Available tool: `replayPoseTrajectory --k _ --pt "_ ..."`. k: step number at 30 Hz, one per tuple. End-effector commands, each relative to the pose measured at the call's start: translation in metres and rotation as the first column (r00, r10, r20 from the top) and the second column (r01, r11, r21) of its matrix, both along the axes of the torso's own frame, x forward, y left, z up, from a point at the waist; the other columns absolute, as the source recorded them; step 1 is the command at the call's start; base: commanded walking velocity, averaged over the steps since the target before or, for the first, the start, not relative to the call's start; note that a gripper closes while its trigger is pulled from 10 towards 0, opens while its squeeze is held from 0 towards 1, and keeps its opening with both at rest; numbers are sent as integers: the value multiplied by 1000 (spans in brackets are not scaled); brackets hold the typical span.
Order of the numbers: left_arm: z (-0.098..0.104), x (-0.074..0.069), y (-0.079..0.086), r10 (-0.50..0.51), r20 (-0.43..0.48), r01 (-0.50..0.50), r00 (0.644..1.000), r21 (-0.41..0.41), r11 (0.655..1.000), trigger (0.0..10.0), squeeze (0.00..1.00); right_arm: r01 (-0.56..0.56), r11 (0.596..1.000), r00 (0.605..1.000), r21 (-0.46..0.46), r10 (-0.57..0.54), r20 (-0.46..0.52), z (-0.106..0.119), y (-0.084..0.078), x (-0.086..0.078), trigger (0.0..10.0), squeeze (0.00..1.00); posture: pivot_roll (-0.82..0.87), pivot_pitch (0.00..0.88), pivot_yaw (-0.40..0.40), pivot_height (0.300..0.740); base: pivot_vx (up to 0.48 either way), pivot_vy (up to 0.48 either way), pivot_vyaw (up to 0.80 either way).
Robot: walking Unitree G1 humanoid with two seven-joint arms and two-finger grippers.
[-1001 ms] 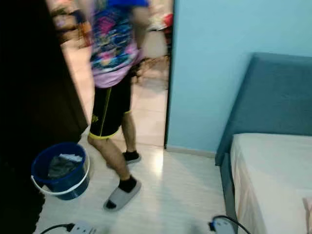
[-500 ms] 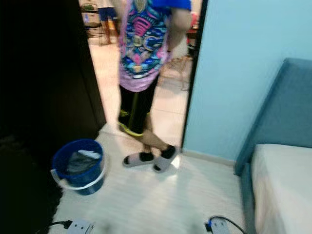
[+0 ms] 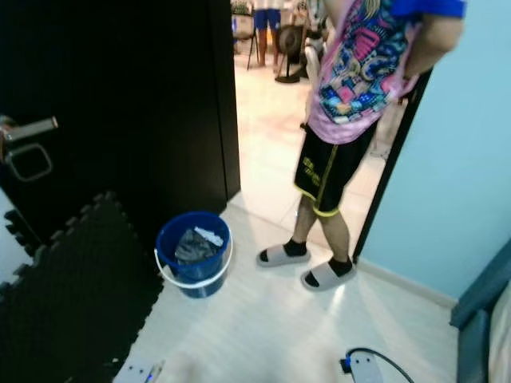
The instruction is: Clean up the room
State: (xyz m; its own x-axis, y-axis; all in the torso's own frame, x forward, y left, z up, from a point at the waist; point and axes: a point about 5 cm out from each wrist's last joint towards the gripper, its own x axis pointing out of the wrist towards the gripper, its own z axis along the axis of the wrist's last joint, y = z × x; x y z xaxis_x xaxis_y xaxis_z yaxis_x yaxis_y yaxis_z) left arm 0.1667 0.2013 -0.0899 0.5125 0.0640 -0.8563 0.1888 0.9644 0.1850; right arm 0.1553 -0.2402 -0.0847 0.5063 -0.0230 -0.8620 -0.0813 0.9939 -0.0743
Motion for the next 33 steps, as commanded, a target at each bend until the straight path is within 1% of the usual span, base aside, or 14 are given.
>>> replayPoseTrajectory --k 1,8,13,17,22,24,25,26,27,28,29,30,31,33 --pt "1 -1 7 27 3 -27 1000 9 1000 10000 0 -27 999 999 19 27 35 3 10 12 10000 0 7 0 -48 740 480 0 725" --pt "2 1 7 28 9 -28 1000 7 1000 10000 0 -32 999 999 35 31 44 3 12 14 10000 0 7 0 -43 740 480 0 709" --pt "2 3 6 25 16 -25 1000 -3 1000 10000 0 -24 1000 999 14 24 40 3 13 15 10000 0 5 0 -41 740 480 0 0" --pt "5 10 2 10 43 -9 999 -23 1000 10000 0 -14 1000 999 10 13 46 4 12 16 10000 0 6 0 -40 740 480 0 0" --pt "6 12 1 3 49 -2 999 -25 1000 10000 0 -13 1000 999 10 12 46 4 11 16 10000 0 6 0 -40 740 480 0 0" --pt "13 28 -7 -44 107 49 993 -48 998 10000 0 0 1000 999 23 -1 37 4 12 16 10000 0 7 0 -43 740 480 0 -400" --pt "13 28 -7 -44 107 49 993 -48 998 10000 0 0 1000 999 23 -1 37 4 12 16 10000 0 7 0 -43 740 480 0 -800" --pt "20 41 -14 -69 153 82 986 -77 994 10000 0 8 1000 999 28 -9 36 4 12 16 10000 0 7 0 -43 740 480 0 -800" --pt "20 41 -14 -69 153 82 986 -77 994 10000 0 8 1000 999 28 -9 36 4 12 16 10000 0 7 0 -43 740 480 0 -800" --pt "27 53 -21 -98 192 119 976 -98 988 10000 0 13 1000 999 28 -14 41 4 12 17 10000 0 7 0 -43 740 480 0 -800" --pt "27 53 -21 -98 192 119 976 -98 988 10000 0 13 1000 999 28 -14 41 4 12 17 10000 0 7 0 -43 740 480 0 -800" --pt "32 61 -27 -133 219 160 967 -113 981 10000 0 25 999 998 34 -26 53 5 11 18 10000 0 5 0 -41 740 480 0 -800" --pt "32 61 -27 -133 219 160 967 -113 981 10000 0 25 999 998 34 -26 53 5 11 18 10000 0 5 0 -41 740 480 0 -800" --pt "38 72 -40 -212 241 248 947 -128 960 10000 0 12 1000 998 25 -13 58 6 12 20 10000 0 3 0 -38 740 480 0 0"
